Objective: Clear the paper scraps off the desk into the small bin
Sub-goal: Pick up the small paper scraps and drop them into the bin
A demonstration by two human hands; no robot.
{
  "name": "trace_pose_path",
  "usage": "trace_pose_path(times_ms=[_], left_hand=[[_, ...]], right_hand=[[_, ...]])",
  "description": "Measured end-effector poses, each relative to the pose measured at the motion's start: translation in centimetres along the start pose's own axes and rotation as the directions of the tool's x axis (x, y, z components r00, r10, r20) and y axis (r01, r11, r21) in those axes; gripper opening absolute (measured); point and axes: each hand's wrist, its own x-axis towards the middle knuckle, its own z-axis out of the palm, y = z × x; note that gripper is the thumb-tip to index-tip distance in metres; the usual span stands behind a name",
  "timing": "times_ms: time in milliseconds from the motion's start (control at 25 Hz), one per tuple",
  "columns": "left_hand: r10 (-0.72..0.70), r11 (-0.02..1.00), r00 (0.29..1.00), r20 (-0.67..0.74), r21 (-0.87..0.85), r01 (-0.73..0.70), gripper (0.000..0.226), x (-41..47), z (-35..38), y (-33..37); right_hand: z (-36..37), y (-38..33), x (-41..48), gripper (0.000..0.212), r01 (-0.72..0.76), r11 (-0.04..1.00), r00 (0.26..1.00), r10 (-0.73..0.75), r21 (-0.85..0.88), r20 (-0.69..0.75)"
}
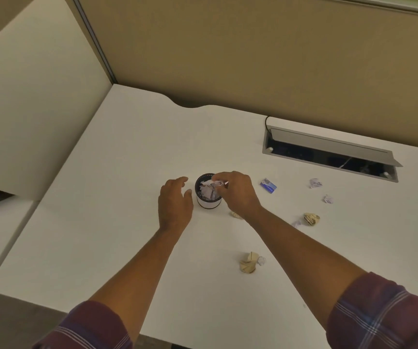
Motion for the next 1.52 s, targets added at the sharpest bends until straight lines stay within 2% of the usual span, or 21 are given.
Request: trace_pose_path(times_ms=[80,200,320,400,480,560,760,1080,1200,1320,1520], left_hand=[[-0.056,0.991,0.997,0.055,0.122,0.049,0.039,-0.8,0.0,-1.3],[-0.143,0.946,0.968,0.204,0.317,0.073,0.053,-1.6,0.2,-3.3],[-0.152,0.908,0.940,0.305,0.420,0.011,0.067,-2.2,0.7,-4.5],[-0.141,0.882,0.931,0.336,0.470,-0.036,0.075,-2.6,1.1,-5.0],[-0.127,0.865,0.926,0.355,0.497,-0.072,0.081,-3.0,1.4,-5.2],[-0.112,0.853,0.927,0.359,0.512,-0.096,0.086,-3.3,1.6,-5.1],[-0.085,0.828,0.924,0.373,0.543,-0.143,0.092,-4.6,2.4,-3.9],[-0.065,0.829,0.903,0.425,0.526,-0.188,0.094,-8.7,6.0,0.2],[-0.024,0.829,0.895,0.446,0.509,-0.232,0.091,-10.4,8.3,3.1],[0.083,0.830,0.879,0.469,0.456,-0.322,0.088,-11.1,11.0,6.5],[0.181,0.786,0.810,0.558,0.413,-0.460,0.090,-10.2,15.8,11.6]], right_hand=[[1.0,-0.4,0.9,0.021,0.040,0.995,0.992,-0.028,-0.094,0.123],[2.2,-0.9,2.3,0.012,0.042,0.963,0.952,0.042,-0.266,0.303],[2.7,-0.4,2.6,0.029,0.166,0.875,0.938,0.003,-0.455,0.347],[2.8,0.4,1.8,0.036,0.191,0.908,0.946,-0.069,-0.373,0.317],[2.6,1.0,0.9,0.038,0.133,0.965,0.967,-0.077,-0.225,0.241],[2.1,1.7,0.0,0.038,0.106,0.978,0.987,-0.082,-0.182,0.137],[0.5,5.4,-3.6,0.040,0.035,0.965,0.998,-0.047,-0.260,-0.037],[-3.6,13.4,-10.3,0.047,-0.129,0.903,0.992,0.115,-0.410,-0.059],[-6.1,16.3,-11.8,0.047,-0.196,0.893,0.980,0.168,-0.406,-0.104],[-8.9,19.2,-12.9,0.047,-0.279,0.886,0.959,0.239,-0.370,-0.151],[-13.2,23.8,-13.1,0.049,-0.347,0.874,0.936,0.296,-0.341,-0.192]])
